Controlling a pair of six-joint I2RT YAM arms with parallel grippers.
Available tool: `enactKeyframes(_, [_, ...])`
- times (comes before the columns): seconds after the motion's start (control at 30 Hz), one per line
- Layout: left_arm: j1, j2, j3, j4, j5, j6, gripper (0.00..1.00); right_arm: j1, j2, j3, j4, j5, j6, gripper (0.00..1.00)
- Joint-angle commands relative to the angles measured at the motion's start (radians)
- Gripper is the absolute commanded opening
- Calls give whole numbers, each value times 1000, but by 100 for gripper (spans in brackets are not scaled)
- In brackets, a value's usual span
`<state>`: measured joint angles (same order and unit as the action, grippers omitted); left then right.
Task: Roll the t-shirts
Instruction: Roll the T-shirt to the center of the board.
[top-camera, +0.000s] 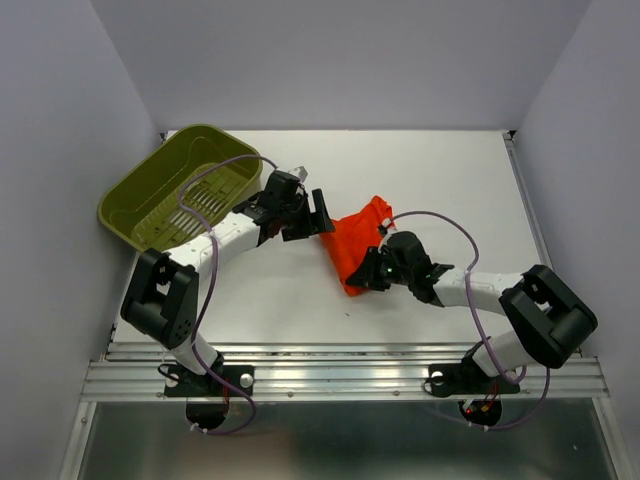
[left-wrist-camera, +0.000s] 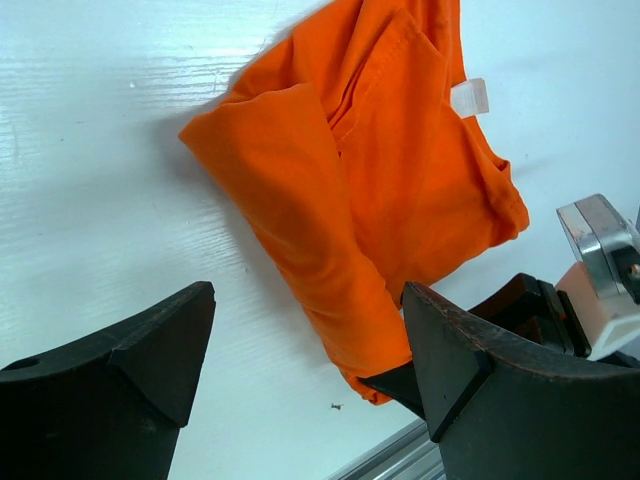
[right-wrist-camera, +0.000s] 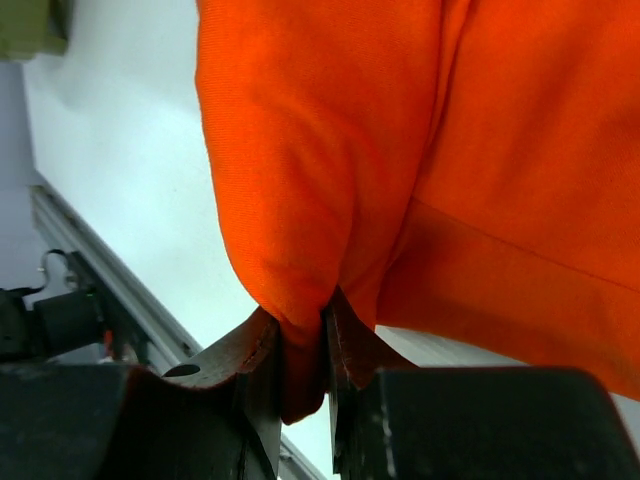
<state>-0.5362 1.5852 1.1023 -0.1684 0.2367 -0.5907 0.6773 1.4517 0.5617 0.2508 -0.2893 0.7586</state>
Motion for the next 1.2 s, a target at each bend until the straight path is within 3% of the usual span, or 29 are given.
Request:
enactKeyframes(0.0, [-1, -19, 24, 21, 30, 25, 86, -47, -21, -55, 192, -140, 142, 1])
enactKeyframes(0.73, [-79, 98, 62, 78, 70, 14, 84, -222, 70, -240, 502, -341, 358, 1])
enactKeyframes(1.17, [-90, 148, 91, 138, 116, 8, 81, -251, 119, -258, 538, -379, 389, 1])
